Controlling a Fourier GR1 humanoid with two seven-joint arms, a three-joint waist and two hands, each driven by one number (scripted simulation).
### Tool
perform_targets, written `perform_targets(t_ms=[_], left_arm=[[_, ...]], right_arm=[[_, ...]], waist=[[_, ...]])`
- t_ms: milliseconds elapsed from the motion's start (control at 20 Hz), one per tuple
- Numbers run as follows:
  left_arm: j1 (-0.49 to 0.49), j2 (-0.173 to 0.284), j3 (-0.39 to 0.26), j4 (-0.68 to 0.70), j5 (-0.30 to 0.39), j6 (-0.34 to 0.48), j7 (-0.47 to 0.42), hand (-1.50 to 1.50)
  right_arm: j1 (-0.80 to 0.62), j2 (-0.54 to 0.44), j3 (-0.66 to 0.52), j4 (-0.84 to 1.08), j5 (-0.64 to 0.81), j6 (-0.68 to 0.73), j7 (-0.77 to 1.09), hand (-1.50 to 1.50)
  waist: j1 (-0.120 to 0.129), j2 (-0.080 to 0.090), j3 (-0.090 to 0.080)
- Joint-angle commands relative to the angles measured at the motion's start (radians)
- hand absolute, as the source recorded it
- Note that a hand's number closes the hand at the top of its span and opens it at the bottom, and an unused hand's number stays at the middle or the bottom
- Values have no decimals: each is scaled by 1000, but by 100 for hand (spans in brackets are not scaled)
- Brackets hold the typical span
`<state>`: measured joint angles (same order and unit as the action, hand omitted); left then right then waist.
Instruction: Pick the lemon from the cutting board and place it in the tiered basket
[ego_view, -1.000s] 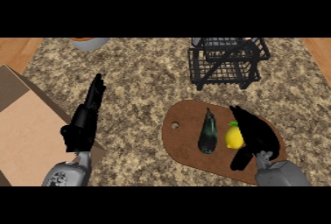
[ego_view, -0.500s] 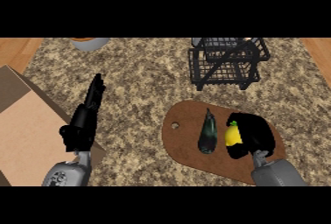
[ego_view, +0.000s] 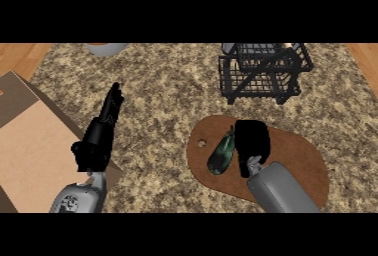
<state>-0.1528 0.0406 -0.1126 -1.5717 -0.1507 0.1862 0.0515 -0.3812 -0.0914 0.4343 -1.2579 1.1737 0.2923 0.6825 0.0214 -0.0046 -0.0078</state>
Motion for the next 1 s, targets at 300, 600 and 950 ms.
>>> perform_targets(t_ms=[300, 600, 950], left_arm=[[4, 22, 18, -48, 3, -25, 68, 0], [27, -9, 15, 29, -8, 3, -17, 0], [1, 4, 23, 3, -18, 4, 29, 0]], right_arm=[[-253, 90, 124, 175, -55, -30, 264, 150], [-366, 65, 53, -144, -42, 169, 408, 150], [-502, 84, -86, -356, -28, 345, 473, 150]], waist=[[-10, 5, 8], [-35, -4, 7], [-34, -4, 7]])
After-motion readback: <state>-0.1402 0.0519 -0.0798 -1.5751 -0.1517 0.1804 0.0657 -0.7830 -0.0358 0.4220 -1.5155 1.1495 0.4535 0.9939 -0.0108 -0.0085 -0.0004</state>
